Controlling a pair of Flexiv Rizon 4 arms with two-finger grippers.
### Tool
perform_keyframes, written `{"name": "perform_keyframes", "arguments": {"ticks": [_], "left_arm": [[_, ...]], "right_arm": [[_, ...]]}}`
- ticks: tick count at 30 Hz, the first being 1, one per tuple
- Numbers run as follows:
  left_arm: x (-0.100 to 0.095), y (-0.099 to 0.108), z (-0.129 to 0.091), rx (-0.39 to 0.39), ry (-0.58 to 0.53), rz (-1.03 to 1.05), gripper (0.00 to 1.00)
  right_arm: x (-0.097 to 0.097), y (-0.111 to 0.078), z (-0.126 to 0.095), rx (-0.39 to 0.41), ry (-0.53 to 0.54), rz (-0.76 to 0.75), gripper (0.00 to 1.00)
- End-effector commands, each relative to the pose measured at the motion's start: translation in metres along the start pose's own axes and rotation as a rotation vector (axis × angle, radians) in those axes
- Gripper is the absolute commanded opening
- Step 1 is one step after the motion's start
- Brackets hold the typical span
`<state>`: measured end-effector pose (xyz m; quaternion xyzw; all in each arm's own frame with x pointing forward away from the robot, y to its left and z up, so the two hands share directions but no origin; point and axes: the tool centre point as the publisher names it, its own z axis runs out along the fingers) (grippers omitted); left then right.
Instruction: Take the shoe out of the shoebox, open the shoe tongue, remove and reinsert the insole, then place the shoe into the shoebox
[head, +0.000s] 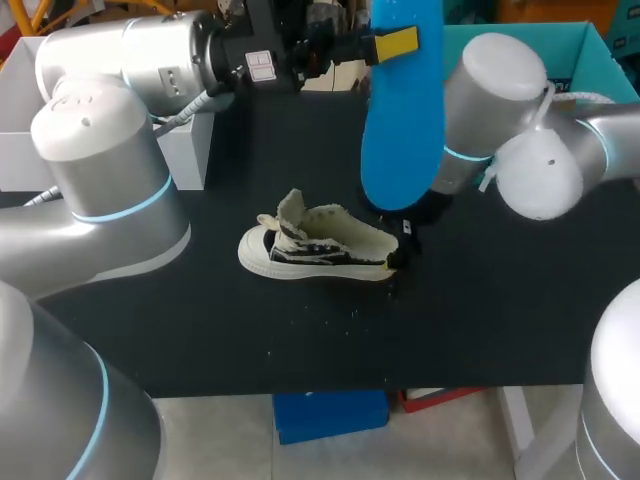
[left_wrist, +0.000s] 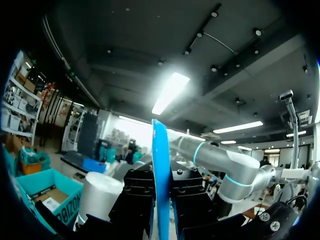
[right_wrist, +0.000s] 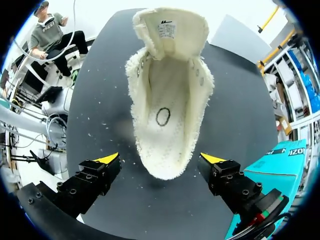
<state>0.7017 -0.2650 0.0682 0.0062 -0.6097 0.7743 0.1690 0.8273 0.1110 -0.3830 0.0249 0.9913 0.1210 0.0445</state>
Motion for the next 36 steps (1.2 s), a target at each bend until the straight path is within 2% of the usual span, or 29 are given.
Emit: {"name": "perform_keyframes", "arguments": {"ticks": [1,18,32,34,36], "left_arm": [[0.001,0.001,0.001,0.002,-0.004,0.001,0.0],[0.001,0.001,0.001,0.002,-0.004,0.001,0.0],[0.001,0.001,0.001,0.002,-0.004,0.001,0.0],[0.001,0.001,0.001,0.002,-0.004,0.001,0.0],[0.001,0.001,0.001,0.002,-0.004,0.001,0.0]], "right_arm": [[-0.002,0.008,0.002,0.21,0.007,-0.002,1.0],[0.002,0.023,0.006,0.219,0.029,-0.007,1.0],[0.001,0.027,0.012,0.191,0.043,-0.009,1.0],[0.001,0.026,0.012,0.169,0.039,-0.004,1.0],[0.001,0.025,0.011,0.101,0.038,0.011,1.0]]}}
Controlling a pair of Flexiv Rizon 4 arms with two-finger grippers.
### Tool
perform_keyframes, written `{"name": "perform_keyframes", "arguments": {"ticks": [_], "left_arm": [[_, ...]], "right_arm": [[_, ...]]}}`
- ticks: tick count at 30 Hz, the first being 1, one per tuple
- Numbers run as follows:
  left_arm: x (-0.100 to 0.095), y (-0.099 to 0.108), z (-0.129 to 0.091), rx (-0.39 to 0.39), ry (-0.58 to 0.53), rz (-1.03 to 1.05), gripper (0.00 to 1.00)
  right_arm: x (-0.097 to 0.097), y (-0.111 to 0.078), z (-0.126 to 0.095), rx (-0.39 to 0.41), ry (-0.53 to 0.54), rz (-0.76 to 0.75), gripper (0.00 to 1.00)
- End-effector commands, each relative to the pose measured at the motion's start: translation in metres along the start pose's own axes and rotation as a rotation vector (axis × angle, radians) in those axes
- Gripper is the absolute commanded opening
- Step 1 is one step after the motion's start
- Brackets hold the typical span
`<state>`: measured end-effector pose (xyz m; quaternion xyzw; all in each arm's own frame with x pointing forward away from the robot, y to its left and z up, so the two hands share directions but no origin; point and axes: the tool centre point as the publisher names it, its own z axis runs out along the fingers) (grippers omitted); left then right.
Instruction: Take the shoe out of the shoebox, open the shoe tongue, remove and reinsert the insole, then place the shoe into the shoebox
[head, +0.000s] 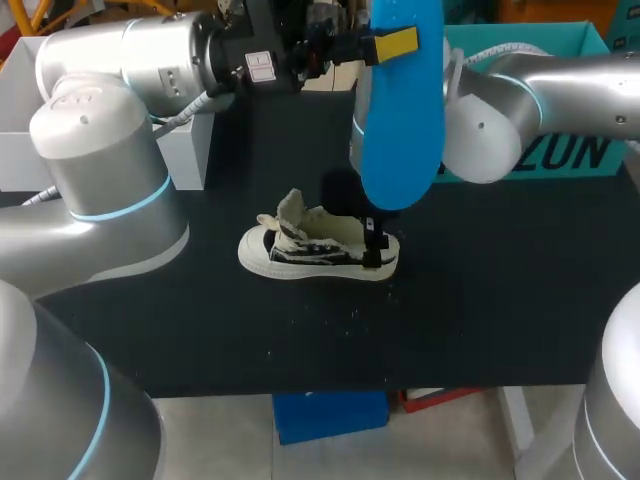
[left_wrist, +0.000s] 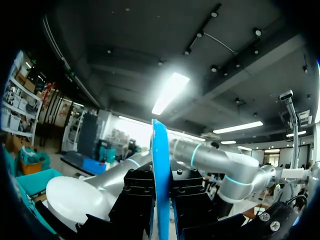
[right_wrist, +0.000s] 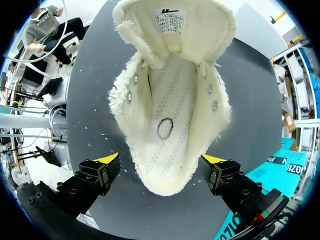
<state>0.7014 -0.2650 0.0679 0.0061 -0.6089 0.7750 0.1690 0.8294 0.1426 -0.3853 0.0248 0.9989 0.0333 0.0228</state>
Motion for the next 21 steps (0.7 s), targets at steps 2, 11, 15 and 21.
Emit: {"name": "perform_keyframes", "arguments": {"ticks": [2,11,15,21], "left_arm": [[0.0007,0.0007,0.001,0.0,-0.004,0.001,0.0],[0.0007,0.0007,0.001,0.0,-0.004,0.001,0.0],[0.0007,0.0007,0.001,0.0,-0.004,0.001,0.0],[0.0007,0.0007,0.001,0.0,-0.004,0.001,0.0]], "right_arm": [[0.0004,-0.0053,0.0016,-0.177,0.019,0.03,1.0],[0.0007,-0.004,-0.0007,-0.43,0.011,0.041,1.0],[0.0,-0.0042,-0.001,-0.54,-0.002,0.051,1.0],[-0.0009,-0.008,0.0035,-0.641,-0.021,0.053,1.0]]}}
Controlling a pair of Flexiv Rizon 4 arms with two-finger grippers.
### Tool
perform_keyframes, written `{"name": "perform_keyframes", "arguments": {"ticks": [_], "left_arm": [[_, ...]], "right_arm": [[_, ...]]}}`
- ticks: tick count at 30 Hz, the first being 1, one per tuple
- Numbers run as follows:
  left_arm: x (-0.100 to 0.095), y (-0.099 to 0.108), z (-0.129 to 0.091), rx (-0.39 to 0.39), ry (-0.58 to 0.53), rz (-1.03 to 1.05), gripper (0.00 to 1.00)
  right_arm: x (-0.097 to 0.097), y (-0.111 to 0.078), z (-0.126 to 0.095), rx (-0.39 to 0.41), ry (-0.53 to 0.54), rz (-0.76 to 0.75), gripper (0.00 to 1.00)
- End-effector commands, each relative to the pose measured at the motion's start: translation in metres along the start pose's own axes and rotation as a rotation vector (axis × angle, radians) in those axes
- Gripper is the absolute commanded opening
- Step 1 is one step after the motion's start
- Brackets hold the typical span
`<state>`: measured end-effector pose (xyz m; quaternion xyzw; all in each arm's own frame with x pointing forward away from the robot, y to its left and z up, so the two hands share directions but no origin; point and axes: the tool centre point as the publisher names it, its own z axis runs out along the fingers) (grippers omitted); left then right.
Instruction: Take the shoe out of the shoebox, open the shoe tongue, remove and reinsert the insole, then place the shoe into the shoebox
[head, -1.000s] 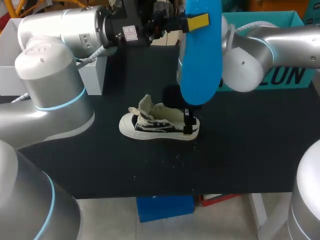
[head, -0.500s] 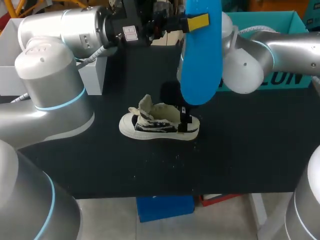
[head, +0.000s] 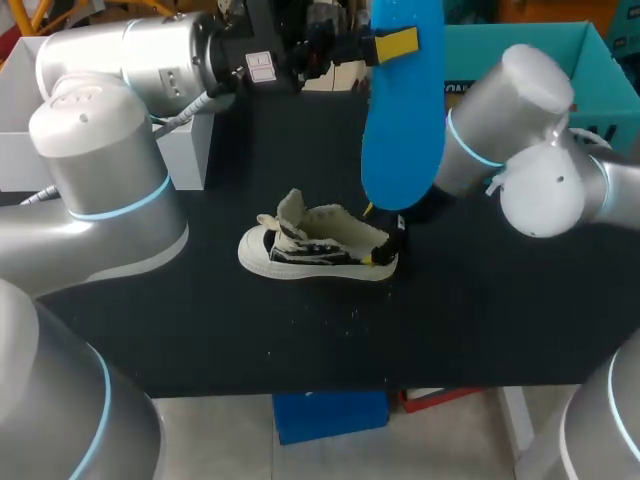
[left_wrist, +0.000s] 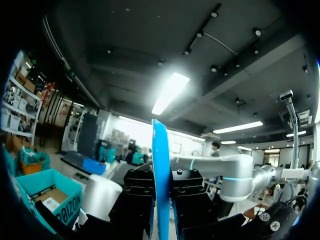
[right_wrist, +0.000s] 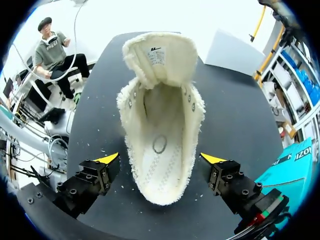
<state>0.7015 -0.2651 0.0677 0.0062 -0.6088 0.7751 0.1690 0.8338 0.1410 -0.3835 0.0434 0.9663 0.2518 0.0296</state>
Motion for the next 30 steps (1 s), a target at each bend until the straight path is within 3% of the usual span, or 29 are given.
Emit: {"name": "perform_keyframes", "arguments": {"ticks": [1,6,17,30], "left_arm": [[0.001,0.001,0.001,-0.001,-0.004,0.001,0.0],[0.001,0.001,0.001,-0.001,-0.004,0.001,0.0],[0.001,0.001,0.001,-0.001,-0.004,0.001,0.0],[0.001,0.001,0.001,-0.001,-0.004,0.001,0.0]], "right_arm": [[0.003,-0.011,0.002,-0.219,-0.013,0.004,1.0],[-0.001,-0.021,0.004,-0.323,-0.013,0.032,1.0],[-0.006,-0.035,0.006,-0.467,-0.026,0.059,1.0],[-0.009,-0.043,0.015,-0.537,-0.05,0.075,1.0]]}}
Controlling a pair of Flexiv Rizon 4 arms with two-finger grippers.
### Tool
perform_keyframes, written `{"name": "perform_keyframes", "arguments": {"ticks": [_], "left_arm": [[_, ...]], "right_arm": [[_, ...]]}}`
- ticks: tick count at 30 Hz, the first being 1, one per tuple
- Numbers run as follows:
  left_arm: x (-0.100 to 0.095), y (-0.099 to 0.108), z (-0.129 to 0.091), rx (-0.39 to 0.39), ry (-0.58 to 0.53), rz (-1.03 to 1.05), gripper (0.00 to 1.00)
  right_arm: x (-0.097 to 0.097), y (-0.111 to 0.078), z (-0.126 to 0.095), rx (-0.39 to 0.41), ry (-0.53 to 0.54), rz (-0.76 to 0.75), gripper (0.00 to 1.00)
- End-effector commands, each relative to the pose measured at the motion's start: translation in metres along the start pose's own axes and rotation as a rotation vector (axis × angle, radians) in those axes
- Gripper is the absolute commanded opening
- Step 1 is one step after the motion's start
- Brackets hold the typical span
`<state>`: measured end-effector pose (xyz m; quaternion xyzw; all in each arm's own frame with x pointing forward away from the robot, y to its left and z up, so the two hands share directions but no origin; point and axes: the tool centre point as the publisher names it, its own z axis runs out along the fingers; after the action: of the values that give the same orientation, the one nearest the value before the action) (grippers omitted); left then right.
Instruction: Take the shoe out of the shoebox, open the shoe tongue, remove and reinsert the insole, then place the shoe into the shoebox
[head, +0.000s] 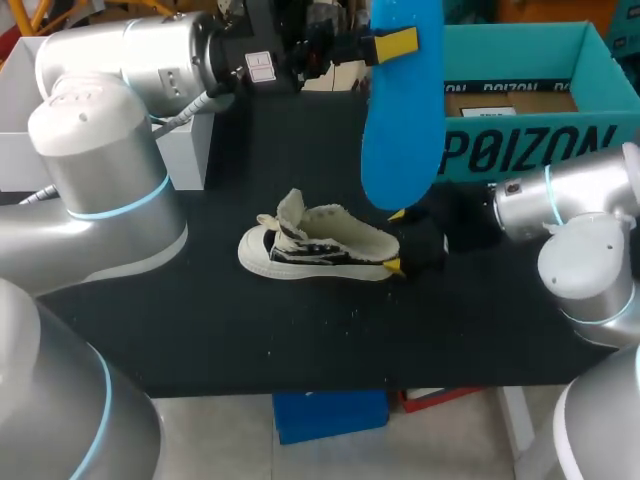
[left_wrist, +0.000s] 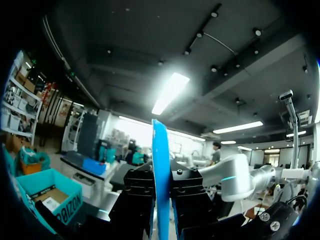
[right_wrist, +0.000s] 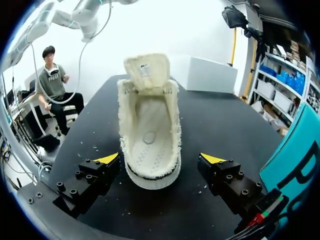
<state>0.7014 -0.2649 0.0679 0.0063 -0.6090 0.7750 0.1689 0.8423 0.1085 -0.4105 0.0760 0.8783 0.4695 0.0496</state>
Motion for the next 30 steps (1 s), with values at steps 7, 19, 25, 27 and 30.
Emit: {"name": "perform_keyframes", "arguments": {"ticks": [7,19,25,27,30], "left_arm": [[0.001,0.001,0.001,0.0,-0.004,0.001,0.0],[0.001,0.001,0.001,0.0,-0.004,0.001,0.0],[0.001,0.001,0.001,0.0,-0.004,0.001,0.0],[0.001,0.001,0.001,0.0,-0.004,0.001,0.0],[0.001,0.001,0.001,0.0,-0.004,0.001,0.0]], "right_arm": [[0.002,-0.01,0.008,-0.075,-0.003,0.005,1.0],[0.0,-0.012,0.002,-0.073,-0.003,0.019,1.0],[-0.01,0.004,-0.015,0.102,0.012,-0.044,1.0],[-0.014,0.012,-0.02,0.19,0.014,-0.07,1.0],[-0.017,0.022,-0.024,0.326,0.023,-0.118,1.0]]}}
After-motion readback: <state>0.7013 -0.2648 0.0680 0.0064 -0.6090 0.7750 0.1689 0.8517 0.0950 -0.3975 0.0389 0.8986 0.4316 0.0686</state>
